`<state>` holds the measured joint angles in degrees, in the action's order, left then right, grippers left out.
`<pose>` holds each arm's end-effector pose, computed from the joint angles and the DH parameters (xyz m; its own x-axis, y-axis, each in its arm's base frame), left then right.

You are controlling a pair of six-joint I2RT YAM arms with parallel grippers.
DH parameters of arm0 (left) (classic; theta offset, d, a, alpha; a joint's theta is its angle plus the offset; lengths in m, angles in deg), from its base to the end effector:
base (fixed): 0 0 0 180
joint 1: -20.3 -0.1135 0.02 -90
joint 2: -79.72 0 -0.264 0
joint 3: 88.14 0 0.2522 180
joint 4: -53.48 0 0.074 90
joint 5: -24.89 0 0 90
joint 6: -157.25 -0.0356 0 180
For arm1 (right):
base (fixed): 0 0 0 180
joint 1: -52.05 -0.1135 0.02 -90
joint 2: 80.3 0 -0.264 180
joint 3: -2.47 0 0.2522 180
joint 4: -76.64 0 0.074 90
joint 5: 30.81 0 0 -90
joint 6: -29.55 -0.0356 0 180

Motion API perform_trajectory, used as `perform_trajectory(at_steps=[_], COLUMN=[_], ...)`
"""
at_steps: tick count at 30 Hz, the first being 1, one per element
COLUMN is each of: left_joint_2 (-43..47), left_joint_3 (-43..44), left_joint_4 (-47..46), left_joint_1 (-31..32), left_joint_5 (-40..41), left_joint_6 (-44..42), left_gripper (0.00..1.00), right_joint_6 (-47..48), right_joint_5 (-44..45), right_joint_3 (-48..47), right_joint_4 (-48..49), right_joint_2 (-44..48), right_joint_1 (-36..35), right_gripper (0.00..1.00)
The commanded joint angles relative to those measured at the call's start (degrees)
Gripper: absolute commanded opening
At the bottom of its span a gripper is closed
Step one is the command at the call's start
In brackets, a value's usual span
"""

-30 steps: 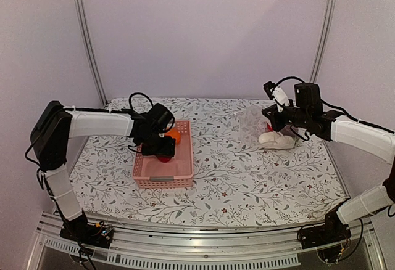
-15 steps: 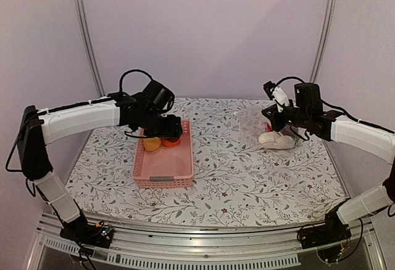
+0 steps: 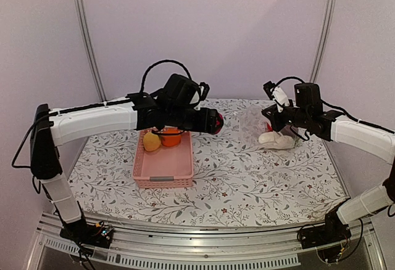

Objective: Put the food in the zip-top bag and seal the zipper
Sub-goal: Place the fake fruit in the zipper food storage bag.

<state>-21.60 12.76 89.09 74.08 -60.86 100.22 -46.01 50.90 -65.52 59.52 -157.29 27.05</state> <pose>0.2459 -0.3313 0.3061 -0.7101 0.0511 -0.7022 0.4561 0.7932 -0.4035 0.2767 0.1347 0.2832 -0.2529 -0.3902 -0.8853 -0.6181 0.7691 -0.1624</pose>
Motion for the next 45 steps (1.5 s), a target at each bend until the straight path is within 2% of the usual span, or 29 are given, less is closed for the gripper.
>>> perform_trajectory(at_steps=[1, 9, 13, 21, 26, 28, 30, 31, 32, 33, 35, 37, 40, 45], left_joint_2=[-5.1, -14.3, -19.7, -26.0, -29.0, -31.2, -33.0, -33.8, -34.7, -35.6, -35.9, -34.6, -31.3, -23.7], left_joint_3=[2.6, 9.2, 14.4, 18.2, 20.7, 24.6, 27.1, 28.2, 29.4, 31.0, 33.2, 31.7, 26.9, 17.4], left_joint_4=[-8.2, -18.6, -20.0, -22.6, -22.1, -17.8, -18.4, -19.1, -19.6, -19.4, -18.2, -18.9, -20.9, -29.9], left_joint_1=[1.1, 2.0, 2.5, 3.2, 3.3, 3.2, 3.2, 3.1, 3.1, 3.2, 3.1, 3.2, 3.4, 4.2], left_joint_5=[-7.2, -17.4, -20.0, -16.1, -13.3, -11.6, -11.4, -11.4, -11.7, -11.7, -11.2, -10.9, -10.9, -12.5], left_joint_6=[-0.4, 4.4, 7.9, 14.9, 15.6, 16.2, 16.9, 17.6, 18.2, 18.5, 18.6, 18.6, 18.7, 16.3], left_gripper=[0.67, 0.63, 0.61, 0.6, 0.61, 0.64, 0.68, 0.75, 0.95, 0.99, 1.0, 0.99, 1.0, 1.0], right_joint_6=[0.4, -0.1, -0.7, -2.1, -2.1, -2.2, -2.4, -2.5, -2.6, -2.5, -2.4, -2.4, -2.1, -1.6], right_joint_5=[-1.0, -3.1, -4.1, -4.7, -5.7, -5.8, -6.0, -6.0, -5.7, -5.2, -3.6, -2.5, -2.0, -0.9], right_joint_3=[0.3, -0.1, -0.3, -0.8, -0.8, -0.9, -0.9, -0.9, -1.0, -1.0, -1.1, -1.1, -1.1, -1.0], right_joint_4=[-0.1, -0.7, -0.9, -1.4, -1.5, -1.7, -1.7, -1.6, -1.7, -1.7, -1.6, -1.5, -1.4, -1.1], right_joint_2=[0.8, 0.4, 0.6, 1.9, 2.8, 3.0, 3.3, 3.4, 3.5, 3.5, 3.4, 3.5, 3.6, 2.8], right_joint_1=[0.2, 0.2, 0.2, 0.2, 0.2, 0.2, 0.2, 0.2, 0.2, 0.2, 0.2, 0.3, 0.4, 0.5], right_gripper=[0.0, 0.0, 0.0, 0.0, 0.0, 0.0, 0.0, 0.0, 0.0, 0.0, 0.0, 0.0, 0.0, 0.0])
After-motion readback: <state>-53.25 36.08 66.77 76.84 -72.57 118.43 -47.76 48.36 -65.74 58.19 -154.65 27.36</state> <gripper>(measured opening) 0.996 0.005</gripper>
